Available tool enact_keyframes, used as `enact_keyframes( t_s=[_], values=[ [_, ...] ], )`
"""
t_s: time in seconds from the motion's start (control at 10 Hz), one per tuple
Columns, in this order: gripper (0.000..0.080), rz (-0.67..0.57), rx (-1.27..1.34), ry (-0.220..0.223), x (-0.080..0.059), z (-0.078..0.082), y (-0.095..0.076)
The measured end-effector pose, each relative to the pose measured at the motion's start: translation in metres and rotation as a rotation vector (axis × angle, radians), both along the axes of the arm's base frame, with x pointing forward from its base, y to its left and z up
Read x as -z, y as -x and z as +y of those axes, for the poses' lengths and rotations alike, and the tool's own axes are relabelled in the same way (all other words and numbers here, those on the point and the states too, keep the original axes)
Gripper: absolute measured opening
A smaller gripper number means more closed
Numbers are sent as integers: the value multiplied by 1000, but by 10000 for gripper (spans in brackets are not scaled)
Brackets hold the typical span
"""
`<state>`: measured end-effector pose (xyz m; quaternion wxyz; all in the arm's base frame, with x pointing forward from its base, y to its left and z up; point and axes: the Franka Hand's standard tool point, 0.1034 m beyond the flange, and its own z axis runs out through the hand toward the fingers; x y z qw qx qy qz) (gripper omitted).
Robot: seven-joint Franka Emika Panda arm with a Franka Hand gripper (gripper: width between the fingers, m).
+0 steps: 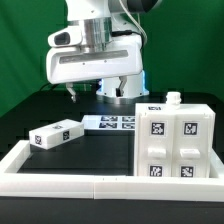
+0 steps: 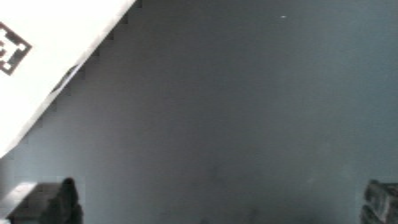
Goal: Assemble cabinet
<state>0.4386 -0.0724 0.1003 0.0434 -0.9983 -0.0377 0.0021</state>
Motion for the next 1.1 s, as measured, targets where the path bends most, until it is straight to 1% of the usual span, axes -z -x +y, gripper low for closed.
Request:
enact_keyframes(
  t_s=[0.2, 0.3, 0.4, 0.6, 0.8, 1.1],
  values=[
    [797, 13, 140, 1, 0, 2, 0],
    [797, 36, 277, 2, 2, 2, 1],
    [797, 56, 388, 5, 7, -8, 7],
    [797, 66, 497, 18, 19, -46, 18],
    [797, 61, 611, 28, 21, -63, 20],
    [797, 74, 765, 13, 21, -57, 18]
  ],
)
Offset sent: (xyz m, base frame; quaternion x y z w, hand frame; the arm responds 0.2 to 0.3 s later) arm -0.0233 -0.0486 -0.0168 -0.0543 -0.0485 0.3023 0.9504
